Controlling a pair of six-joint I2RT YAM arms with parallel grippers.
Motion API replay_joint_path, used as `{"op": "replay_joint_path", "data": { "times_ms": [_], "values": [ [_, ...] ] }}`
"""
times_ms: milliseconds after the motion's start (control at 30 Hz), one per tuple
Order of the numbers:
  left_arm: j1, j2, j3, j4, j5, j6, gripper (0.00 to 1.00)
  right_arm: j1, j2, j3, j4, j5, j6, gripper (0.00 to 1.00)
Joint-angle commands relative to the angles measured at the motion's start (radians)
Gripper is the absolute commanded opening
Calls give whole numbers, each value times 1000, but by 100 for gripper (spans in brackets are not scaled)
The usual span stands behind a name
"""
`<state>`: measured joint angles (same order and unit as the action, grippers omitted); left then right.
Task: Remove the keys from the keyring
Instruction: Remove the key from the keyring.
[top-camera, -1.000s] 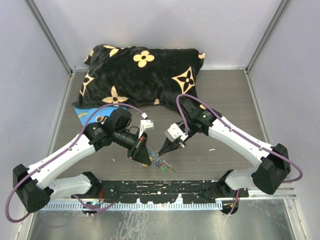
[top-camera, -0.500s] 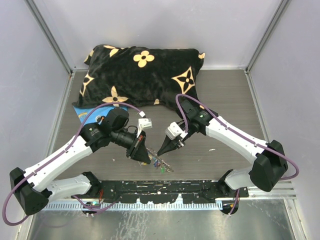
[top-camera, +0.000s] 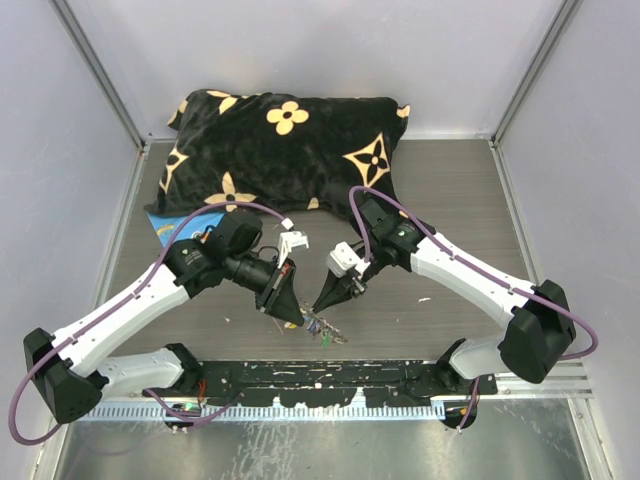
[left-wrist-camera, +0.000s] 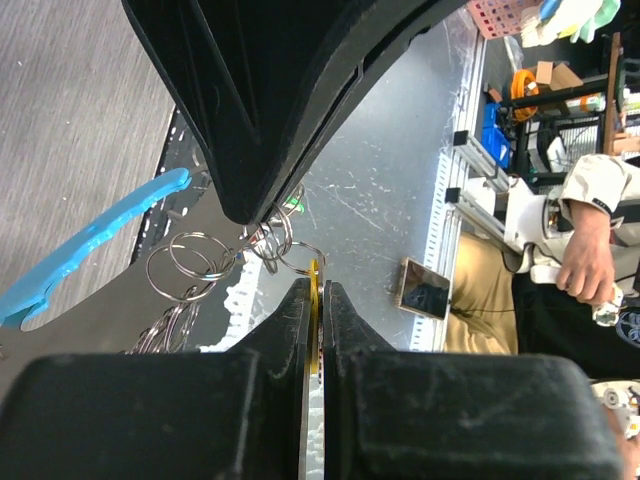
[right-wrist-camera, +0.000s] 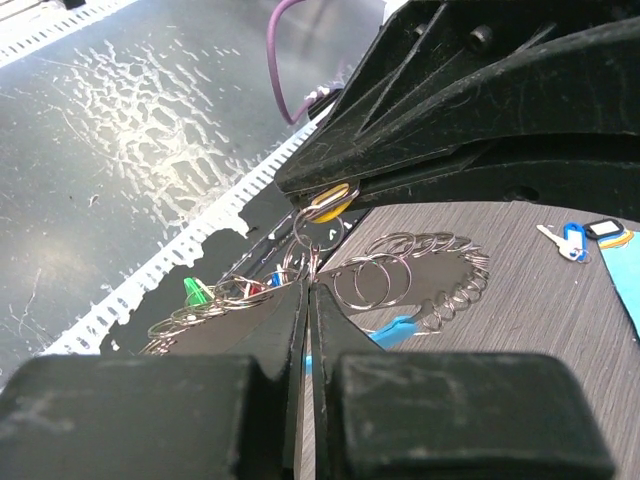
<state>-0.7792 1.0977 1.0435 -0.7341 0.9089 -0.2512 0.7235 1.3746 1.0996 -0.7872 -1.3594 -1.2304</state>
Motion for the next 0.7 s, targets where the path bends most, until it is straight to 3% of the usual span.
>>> {"op": "replay_joint_path", "data": {
  "times_ms": [0,233,667],
  "values": [
    [-4,-1,74,10,96,-64,0,0,-25,-7,29,51,76,7],
    [-3,12,101,18,96,-116,0,0,-34,-11,32,32,85,4],
    [-3,-1,100,-19,78,-74,0,0,-39,4,17,26,92,1]
  ]
}}
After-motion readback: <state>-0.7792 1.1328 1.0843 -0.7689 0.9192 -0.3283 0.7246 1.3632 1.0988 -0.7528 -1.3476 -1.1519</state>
